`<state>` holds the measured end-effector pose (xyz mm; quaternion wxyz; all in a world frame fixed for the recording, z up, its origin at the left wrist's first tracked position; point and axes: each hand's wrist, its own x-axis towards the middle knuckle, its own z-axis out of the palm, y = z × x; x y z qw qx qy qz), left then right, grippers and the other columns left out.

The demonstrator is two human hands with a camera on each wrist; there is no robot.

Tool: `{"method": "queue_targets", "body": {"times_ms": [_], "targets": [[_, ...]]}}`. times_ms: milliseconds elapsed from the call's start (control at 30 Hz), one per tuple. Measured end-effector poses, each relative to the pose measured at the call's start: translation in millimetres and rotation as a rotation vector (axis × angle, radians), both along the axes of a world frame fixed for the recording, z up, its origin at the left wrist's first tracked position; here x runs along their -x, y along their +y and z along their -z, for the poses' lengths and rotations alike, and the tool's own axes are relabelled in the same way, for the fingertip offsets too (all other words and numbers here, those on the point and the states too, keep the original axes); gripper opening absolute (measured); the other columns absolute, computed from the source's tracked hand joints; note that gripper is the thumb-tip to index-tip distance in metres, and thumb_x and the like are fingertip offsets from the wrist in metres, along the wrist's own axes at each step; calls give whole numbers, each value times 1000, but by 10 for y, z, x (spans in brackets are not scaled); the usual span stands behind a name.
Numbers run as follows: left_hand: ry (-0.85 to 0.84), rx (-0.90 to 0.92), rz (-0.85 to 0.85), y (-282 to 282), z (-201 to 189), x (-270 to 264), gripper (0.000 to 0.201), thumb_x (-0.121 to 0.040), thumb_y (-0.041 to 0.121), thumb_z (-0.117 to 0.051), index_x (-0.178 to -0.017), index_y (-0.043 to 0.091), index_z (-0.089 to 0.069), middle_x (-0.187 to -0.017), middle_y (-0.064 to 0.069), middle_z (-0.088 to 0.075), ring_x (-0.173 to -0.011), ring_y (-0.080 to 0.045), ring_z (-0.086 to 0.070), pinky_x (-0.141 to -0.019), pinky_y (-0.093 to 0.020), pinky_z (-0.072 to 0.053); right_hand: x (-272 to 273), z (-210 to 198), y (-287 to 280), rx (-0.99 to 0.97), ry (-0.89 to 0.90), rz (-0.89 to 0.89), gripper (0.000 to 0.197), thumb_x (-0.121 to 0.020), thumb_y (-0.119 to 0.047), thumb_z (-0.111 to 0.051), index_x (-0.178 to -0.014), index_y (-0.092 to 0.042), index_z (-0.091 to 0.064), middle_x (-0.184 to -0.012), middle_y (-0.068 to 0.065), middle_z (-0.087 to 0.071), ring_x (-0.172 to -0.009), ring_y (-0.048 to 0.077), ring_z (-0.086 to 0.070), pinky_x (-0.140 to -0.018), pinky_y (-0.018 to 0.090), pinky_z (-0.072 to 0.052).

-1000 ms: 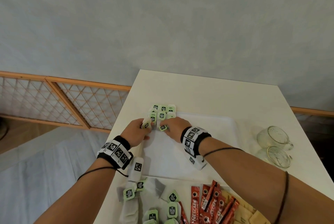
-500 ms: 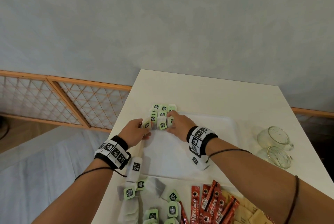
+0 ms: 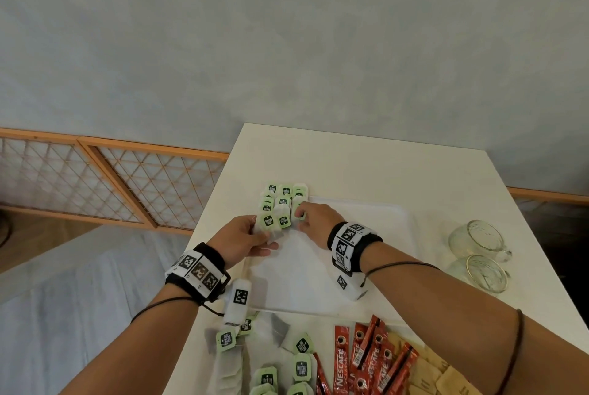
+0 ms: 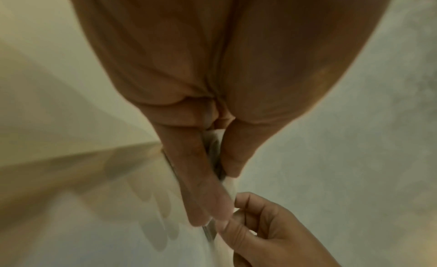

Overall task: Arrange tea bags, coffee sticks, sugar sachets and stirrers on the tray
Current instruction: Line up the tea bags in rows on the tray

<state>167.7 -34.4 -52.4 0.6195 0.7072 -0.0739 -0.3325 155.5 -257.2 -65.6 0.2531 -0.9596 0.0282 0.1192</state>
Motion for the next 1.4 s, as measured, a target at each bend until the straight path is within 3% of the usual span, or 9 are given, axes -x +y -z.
{"method": "queue_targets", "body": {"times_ms": [100,233,333,667,900,1033,1167,1267,1400], "targets": [[3,-8,2,-1,-14,21,19,-99,3,-59,-117,5,-65,-112,-14,-74,-91,-22,-75,-70,-25,-60,55,-129,47,-94,-40,-2,16,-101,-33,-54,-109,-22,-62,-96,2,-67,-80,22,-60,-75,36,-51],[-27,-51,15,-11,-23,51,18,-97,9,-63,-114,4,-66,-106,-12,-75,-85,-17,-73,-66,-23,-58,176,-270,188,-369,14,27,36,-106,-33,-42,-98,-4,-62,-83,2,-61,-60,17,-52,-61,32,-44],[-51,-58,10,-31,-37,68,15,-96,9,-64,-110,6,-67,-99,-8,-75,-82,-15,-73,-65,-22,-57,261,-243,260,-366,80,-4,39,-104,-34,-46,-93,0,-60,-73,4,-56,-58,19,-55,-59,29,-44],[-89,-81,-33,33,-35,126,9,-96,10,-65,-104,13,-68,-94,-5,-77,-80,-15,-70,-66,-24,-56,297,-143,254,-388,148,-37,29,-100,-32,-59,-76,-14,-59,-66,-1,-56,-56,12,-56,-45,14,-40],[105,-4,-285,152,0,109,19,-104,10,-46,-112,1,-60,-101,-14,-73,-78,-27,-71,-64,-33,-58,52,-87,304,-379,61,120,29,-97,-31,-59,-73,-14,-57,-76,9,-59,-63,22,-58,-65,39,-53],[126,15,-316,270,24,126,29,-106,7,-37,-114,-4,-62,-108,-22,-73,-86,-35,-72,-69,-37,-60,-44,-43,469,-293,90,96,32,-96,-28,-61,-73,-5,-65,-65,8,-56,-58,22,-52,-60,32,-49],[61,-62,-261,317,37,157,28,-106,8,-40,-109,-2,-67,-105,-20,-75,-78,-22,-74,-60,-25,-56,-135,5,641,-170,125,60,35,-95,-33,-66,-71,-7,-70,-55,1,-55,-52,17,-52,-58,25,-47],[34,-83,-257,337,63,164,25,-106,10,-44,-105,2,-68,-103,-19,-75,-71,-17,-71,-55,-21,-53,-202,41,706,-92,146,78,43,-90,-47,-68,-81,-6,-73,-71,5,-69,-69,24,-66,-69,33,-58],[76,-32,-243,339,67,167,24,-105,8,-44,-112,1,-66,-105,-18,-75,-83,-24,-72,-62,-26,-56,-180,-26,710,-15,129,80,46,-91,-54,-62,-87,-9,-67,-78,6,-66,-69,24,-61,-65,32,-48]]}}
